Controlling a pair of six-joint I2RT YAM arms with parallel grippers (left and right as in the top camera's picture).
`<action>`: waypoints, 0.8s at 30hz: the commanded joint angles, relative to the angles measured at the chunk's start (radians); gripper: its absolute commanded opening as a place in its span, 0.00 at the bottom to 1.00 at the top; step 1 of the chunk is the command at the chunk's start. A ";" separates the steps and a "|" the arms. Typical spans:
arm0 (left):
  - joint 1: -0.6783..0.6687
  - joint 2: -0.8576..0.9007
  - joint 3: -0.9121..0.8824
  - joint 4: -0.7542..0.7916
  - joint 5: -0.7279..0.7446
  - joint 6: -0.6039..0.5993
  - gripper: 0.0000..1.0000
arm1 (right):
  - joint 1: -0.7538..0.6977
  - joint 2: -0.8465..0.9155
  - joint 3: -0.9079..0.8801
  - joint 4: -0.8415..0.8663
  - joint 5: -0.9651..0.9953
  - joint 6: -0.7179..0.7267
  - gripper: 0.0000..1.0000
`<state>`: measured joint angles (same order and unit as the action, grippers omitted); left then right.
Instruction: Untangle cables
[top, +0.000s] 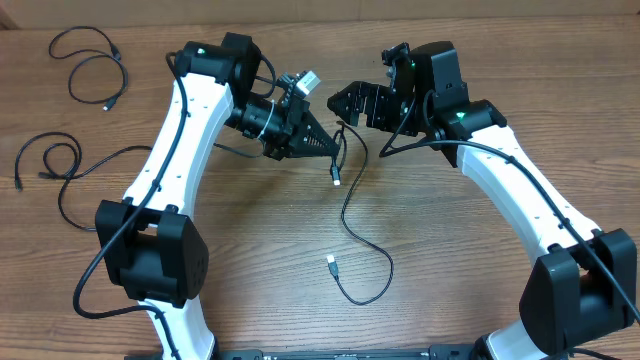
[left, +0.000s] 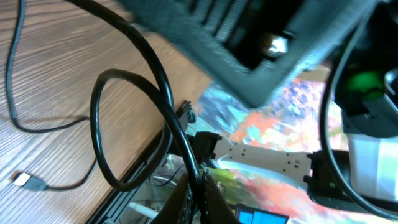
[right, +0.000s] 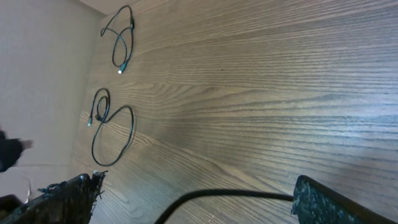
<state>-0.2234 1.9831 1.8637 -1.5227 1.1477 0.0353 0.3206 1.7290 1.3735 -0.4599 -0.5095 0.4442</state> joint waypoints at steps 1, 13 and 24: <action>-0.009 -0.003 0.019 -0.003 0.156 0.090 0.04 | -0.002 0.000 0.000 -0.014 -0.004 -0.024 0.95; 0.041 -0.003 0.019 0.057 0.433 0.096 0.04 | -0.002 0.000 0.000 -0.172 0.089 -0.055 0.43; 0.138 -0.003 0.019 0.032 0.388 0.072 0.04 | -0.002 -0.001 0.000 -0.228 0.021 -0.048 0.06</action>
<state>-0.0998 1.9831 1.8637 -1.4796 1.5299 0.1223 0.3202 1.7290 1.3735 -0.6971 -0.4343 0.3958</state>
